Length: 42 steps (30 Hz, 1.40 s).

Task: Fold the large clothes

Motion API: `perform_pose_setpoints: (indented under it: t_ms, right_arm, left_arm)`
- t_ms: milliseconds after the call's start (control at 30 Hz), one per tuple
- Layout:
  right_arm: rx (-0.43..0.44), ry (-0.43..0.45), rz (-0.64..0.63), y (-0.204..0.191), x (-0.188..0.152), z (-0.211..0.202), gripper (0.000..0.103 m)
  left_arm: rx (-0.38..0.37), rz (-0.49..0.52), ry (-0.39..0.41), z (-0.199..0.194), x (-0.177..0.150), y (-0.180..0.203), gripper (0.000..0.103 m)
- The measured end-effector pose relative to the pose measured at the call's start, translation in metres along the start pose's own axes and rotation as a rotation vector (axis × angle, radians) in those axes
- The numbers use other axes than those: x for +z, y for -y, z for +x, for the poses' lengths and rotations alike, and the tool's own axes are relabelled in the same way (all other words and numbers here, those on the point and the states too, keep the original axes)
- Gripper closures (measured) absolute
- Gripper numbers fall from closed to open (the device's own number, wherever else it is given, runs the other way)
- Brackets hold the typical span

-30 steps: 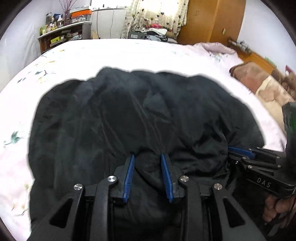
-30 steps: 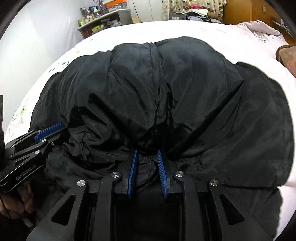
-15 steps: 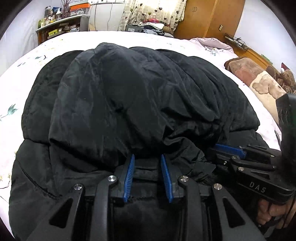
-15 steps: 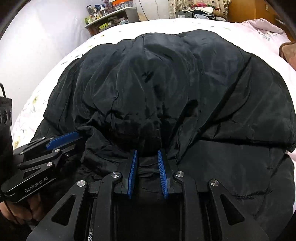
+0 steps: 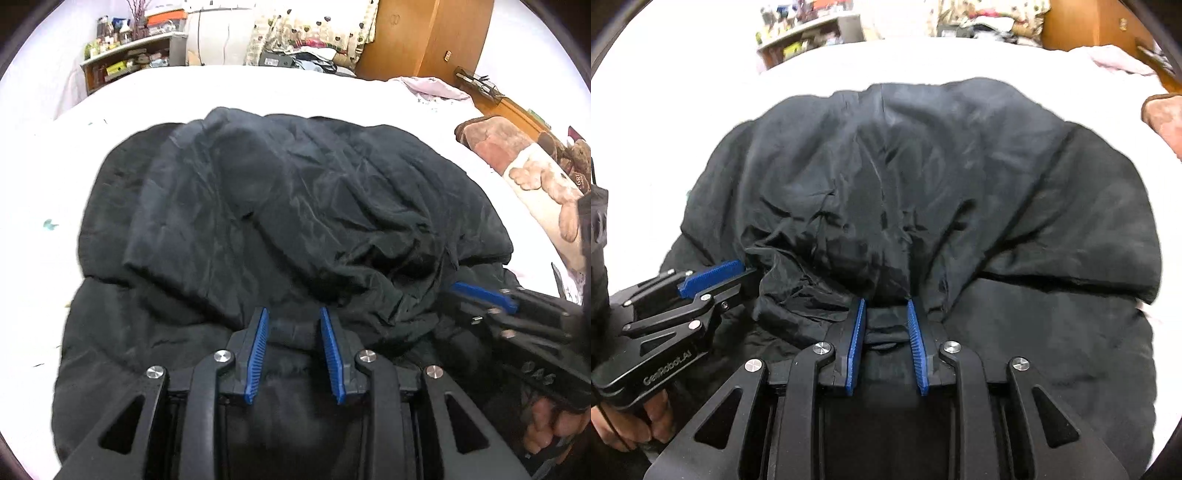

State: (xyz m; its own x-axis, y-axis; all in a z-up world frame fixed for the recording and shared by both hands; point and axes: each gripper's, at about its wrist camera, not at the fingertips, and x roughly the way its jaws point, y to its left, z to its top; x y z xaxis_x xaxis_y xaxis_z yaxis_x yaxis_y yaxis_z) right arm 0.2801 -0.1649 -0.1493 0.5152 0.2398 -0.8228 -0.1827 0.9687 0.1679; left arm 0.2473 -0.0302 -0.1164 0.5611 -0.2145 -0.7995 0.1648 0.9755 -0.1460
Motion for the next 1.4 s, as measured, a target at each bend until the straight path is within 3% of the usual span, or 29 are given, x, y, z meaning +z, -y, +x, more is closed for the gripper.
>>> perform_pose_setpoints:
  t_ms: [300,533,700,1233,1333,1400]
  right_arm:
    - [0.008,0.082,-0.010,-0.008,-0.038,-0.077,0.078]
    - [0.006,0.118,0.003,-0.002,-0.071,-0.130,0.065]
    - [-0.010,0.147,0.000,-0.003,-0.094,-0.164,0.065]
    - [-0.017,0.167,0.042,0.001,-0.143,-0.202,0.064]
    - [-0.024,0.167,0.057,0.007,-0.150,-0.203,0.052]
    - [-0.032,0.166,0.076,0.014,-0.155,-0.203,0.051]
  left_arm:
    - [0.003,-0.009,0.065,-0.066,-0.028,0.011,0.071]
    - [0.018,0.004,0.116,-0.124,-0.051,0.020,0.071]
    - [0.021,0.009,0.146,-0.155,-0.064,0.026,0.071]
    - [0.070,-0.009,0.178,-0.197,-0.107,0.013,0.071]
    - [0.083,-0.026,0.171,-0.196,-0.115,0.004,0.071]
    - [0.084,-0.040,0.166,-0.196,-0.120,-0.003,0.067]
